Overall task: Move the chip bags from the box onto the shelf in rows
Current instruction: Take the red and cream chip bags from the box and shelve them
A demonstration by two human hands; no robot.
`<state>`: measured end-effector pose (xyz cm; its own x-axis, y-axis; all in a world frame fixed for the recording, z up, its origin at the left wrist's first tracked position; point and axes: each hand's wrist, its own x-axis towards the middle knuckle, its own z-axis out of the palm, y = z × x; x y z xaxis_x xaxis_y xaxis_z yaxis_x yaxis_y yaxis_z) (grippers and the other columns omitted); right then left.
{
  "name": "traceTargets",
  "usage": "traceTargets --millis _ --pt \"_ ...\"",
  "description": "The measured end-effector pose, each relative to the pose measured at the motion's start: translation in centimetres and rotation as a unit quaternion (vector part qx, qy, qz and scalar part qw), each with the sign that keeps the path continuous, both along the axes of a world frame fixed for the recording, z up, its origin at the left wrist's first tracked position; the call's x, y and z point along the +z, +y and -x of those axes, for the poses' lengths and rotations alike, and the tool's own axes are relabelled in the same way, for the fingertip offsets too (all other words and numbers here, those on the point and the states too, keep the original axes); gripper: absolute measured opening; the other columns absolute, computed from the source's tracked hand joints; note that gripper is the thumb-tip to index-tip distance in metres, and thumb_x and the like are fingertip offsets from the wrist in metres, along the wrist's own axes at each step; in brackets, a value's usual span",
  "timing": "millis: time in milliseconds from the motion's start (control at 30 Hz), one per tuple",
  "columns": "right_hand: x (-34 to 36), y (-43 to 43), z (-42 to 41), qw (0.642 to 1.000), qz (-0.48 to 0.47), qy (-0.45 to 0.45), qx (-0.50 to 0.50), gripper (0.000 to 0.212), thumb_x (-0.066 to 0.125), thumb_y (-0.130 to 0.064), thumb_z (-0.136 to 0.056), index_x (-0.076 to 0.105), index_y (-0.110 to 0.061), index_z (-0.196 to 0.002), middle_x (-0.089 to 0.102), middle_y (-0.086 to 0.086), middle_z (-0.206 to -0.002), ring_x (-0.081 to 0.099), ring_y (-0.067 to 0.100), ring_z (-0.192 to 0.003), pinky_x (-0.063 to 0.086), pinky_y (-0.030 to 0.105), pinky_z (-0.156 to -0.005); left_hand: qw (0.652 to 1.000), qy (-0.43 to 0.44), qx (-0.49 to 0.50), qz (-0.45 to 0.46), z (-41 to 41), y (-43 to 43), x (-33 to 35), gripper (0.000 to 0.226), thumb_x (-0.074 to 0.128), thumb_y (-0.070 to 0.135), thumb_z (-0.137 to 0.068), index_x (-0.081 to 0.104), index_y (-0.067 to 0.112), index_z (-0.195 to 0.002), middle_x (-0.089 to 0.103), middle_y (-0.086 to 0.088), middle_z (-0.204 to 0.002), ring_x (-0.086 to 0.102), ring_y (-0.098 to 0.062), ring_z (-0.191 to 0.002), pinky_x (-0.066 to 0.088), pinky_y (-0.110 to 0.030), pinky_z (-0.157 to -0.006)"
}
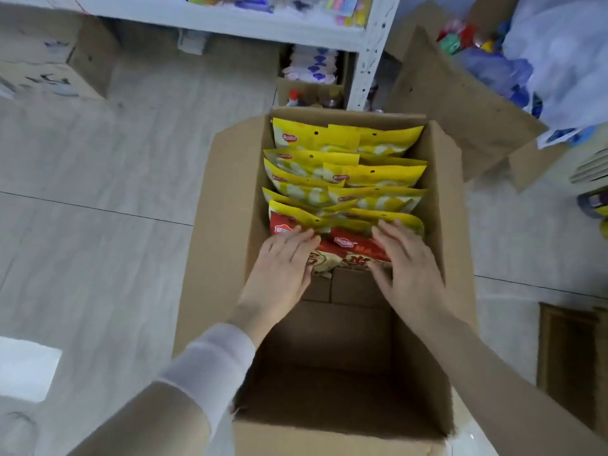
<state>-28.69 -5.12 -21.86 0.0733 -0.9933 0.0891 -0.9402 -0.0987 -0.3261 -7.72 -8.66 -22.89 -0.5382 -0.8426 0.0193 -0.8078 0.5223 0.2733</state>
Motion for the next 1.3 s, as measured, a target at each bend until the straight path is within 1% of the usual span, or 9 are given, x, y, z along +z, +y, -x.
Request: traceTargets --millis 167,267,400,500,667,800,967,1167,1300 --pt "-4.6 -3.5 1.0 0.998 0.047 0.044 0.007 0.028 0.061 -0.028 -0.081 0.064 -0.003 -0.094 0.059 0.014 -0.093 0.055 0.034 -0.090 0.048 0.045 -0.077 0.993 -0.002 -0.074 0.097 0.7 -5.1 -4.4 0.033 0.046 0.035 -0.081 0.066 0.016 -0.098 0.064 -0.004 -0.097 0.043 -0.023 -0.102 0.031 -0.035 -0.089" --pt "-5.8 -4.5 1.7 0.995 0.066 0.072 0.007 0.030 0.054 -0.032 -0.087 0.062 -0.003 -0.085 0.057 0.015 -0.085 0.054 0.035 -0.083 0.047 0.043 -0.072 0.989 -0.001 -0.103 0.106 0.7 -7.2 -5.3 0.032 0.044 0.038 -0.077 0.066 0.016 -0.085 0.063 -0.002 -0.084 0.048 -0.023 -0.090 0.030 -0.033 -0.078" --pt "-6.2 -5.7 1.9 0.997 0.055 0.051 0.005 0.036 0.047 -0.038 -0.088 0.059 -0.005 -0.081 0.061 0.011 -0.071 0.059 0.030 -0.063 0.046 0.032 -0.055 0.991 -0.016 -0.117 0.064 1.1 -9.2 -5.6 0.037 0.040 0.043 -0.081 0.064 0.015 -0.076 0.063 0.001 -0.068 0.057 -0.024 -0.069 0.034 -0.031 -0.069" --pt "-6.1 -6.2 1.9 0.998 0.054 0.036 -0.002 0.038 0.043 -0.039 -0.087 0.057 -0.005 -0.078 0.061 0.009 -0.060 0.057 0.028 -0.045 0.035 0.021 -0.044 0.996 0.015 -0.091 0.018 1.7 -10.5 -5.4 0.039 0.041 0.045 -0.082 0.061 0.013 -0.074 0.062 -0.002 -0.063 0.058 -0.025 -0.064 0.042 -0.030 -0.064" --pt "-4.8 -5.3 2.1 0.998 0.058 0.011 -0.005 0.039 0.042 -0.036 -0.087 0.053 -0.001 -0.073 0.056 0.010 -0.049 0.051 0.029 -0.033 0.033 0.021 -0.034 0.994 0.059 -0.087 -0.037 1.3 -9.1 -4.2 0.035 0.043 0.038 -0.083 0.062 0.009 -0.077 0.062 -0.004 -0.066 0.060 -0.026 -0.065 0.046 -0.031 -0.064" --pt "-2.3 -3.3 2.0 0.999 0.040 0.004 -0.007 0.039 0.041 -0.035 -0.086 0.054 -0.001 -0.073 0.055 0.009 -0.048 0.050 0.027 -0.032 0.030 0.018 -0.035 0.987 0.091 -0.091 -0.093 0.0 -5.5 -2.1 0.026 0.042 0.032 -0.081 0.061 0.014 -0.085 0.060 -0.006 -0.073 0.061 -0.028 -0.061 0.052 -0.031 -0.055" --pt "2.4 -1.2 1.9 0.999 0.022 0.028 -0.015 0.041 0.039 -0.038 -0.087 0.058 -0.003 -0.076 0.053 0.005 -0.045 0.048 0.024 -0.030 0.026 0.016 -0.039 0.985 0.113 -0.064 -0.113 -0.8 -2.5 2.8 0.010 0.039 0.033 -0.079 0.042 0.027 -0.086 0.062 -0.005 -0.080 0.062 -0.030 -0.055 0.052 -0.035 -0.044" --pt "8.4 0.3 1.7 0.999 0.029 -0.002 -0.013 0.040 0.048 -0.038 -0.087 0.056 0.000 -0.079 0.053 0.008 -0.046 0.047 0.027 -0.031 0.028 0.018 -0.041 0.993 0.090 -0.015 -0.068 -1.9 -0.5 9.5 0.029 0.045 0.037 -0.083 0.062 0.015 -0.091 0.068 -0.002 -0.089 0.066 -0.029 -0.066 0.054 -0.039 -0.049" --pt "13.7 1.2 0.8 0.998 0.056 -0.013 -0.018 0.040 0.044 -0.035 -0.088 0.057 0.001 -0.077 0.050 0.010 -0.043 0.046 0.027 -0.029 0.028 0.018 -0.043 0.996 0.078 0.014 -0.046 -3.5 1.3 15.2 0.024 0.050 0.030 -0.086 0.063 0.013 -0.096 0.069 -0.004 -0.091 0.065 -0.032 -0.071 0.052 -0.039 -0.056"
